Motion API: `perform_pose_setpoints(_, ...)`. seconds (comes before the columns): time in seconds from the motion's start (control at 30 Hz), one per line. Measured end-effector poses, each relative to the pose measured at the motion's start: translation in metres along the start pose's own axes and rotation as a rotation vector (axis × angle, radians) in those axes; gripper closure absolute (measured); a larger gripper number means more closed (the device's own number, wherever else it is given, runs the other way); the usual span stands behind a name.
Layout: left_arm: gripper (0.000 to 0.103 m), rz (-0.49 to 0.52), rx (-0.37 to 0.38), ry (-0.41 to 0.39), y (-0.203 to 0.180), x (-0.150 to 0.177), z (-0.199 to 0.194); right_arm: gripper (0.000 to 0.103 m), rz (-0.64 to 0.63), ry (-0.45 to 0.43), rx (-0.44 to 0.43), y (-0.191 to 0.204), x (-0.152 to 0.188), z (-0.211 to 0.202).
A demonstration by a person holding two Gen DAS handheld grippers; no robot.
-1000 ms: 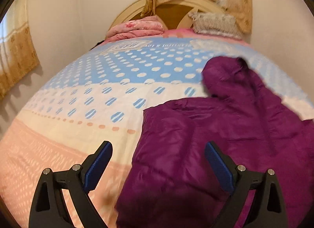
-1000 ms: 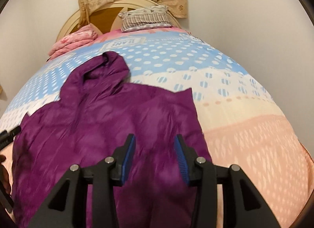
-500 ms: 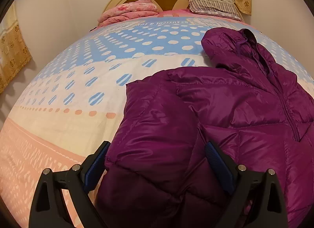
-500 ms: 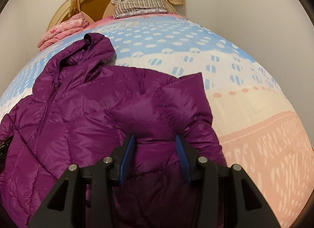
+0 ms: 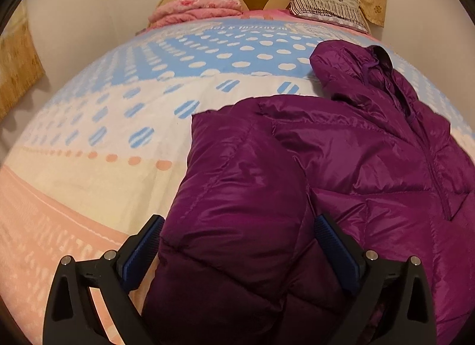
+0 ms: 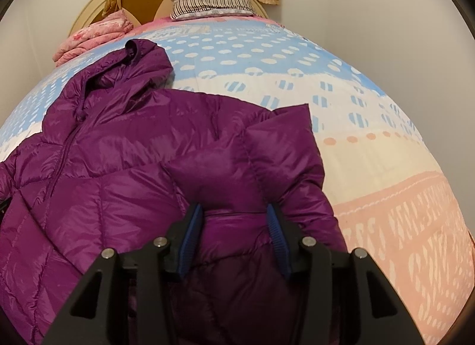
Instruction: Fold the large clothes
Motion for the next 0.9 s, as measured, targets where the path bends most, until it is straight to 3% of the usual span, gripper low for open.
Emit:
perform_pose_setpoints(0.37, 0.001, -0.021, 0.027, 0.040, 0.004, -0.001, 0.000, 0.053, -0.019, 0.001, 0.021, 0.001, 0.001, 0.000)
perform_pose_setpoints(0.43, 0.001, 0.001, -0.018, 0.055, 0.008, -0.007, -0.012, 0.051, -0.046, 0.028, 0.006, 0.003, 0.000, -0.001)
perform_pose_setpoints(0.5, 0.001, 0.027, -0.035, 0.016, 0.008, -0.019, -0.030, 0.039, -0.069, 0.075, -0.042, 0.004, -0.002, -0.003)
perform_pose_setpoints(0.57, 0.001, 0.073, 0.011, -0.021, -0.001, -0.042, -0.046, 0.032, -0.087, 0.098, -0.098, 0.004, -0.013, -0.010)
perform_pose_setpoints(0.7, 0.001, 0.095, 0.052, -0.038, -0.015, -0.087, -0.039, 0.029, -0.059, 0.055, -0.142, 0.006, -0.054, -0.021)
perform_pose_setpoints(0.9, 0.001, 0.044, 0.074, -0.041, -0.035, -0.158, 0.007, 0.028, -0.006, 0.052, -0.212, 0.031, -0.119, 0.009)
Point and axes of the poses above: each gripper's, at about its wrist camera, not at the fingertips, and z roughly the way its jaws point, y to its left, x to its underside, the point moved 8 cm from there along z, roughly the way its jaws point, and after that the axes turned 5 degrees about x, right-handed, at the moved point
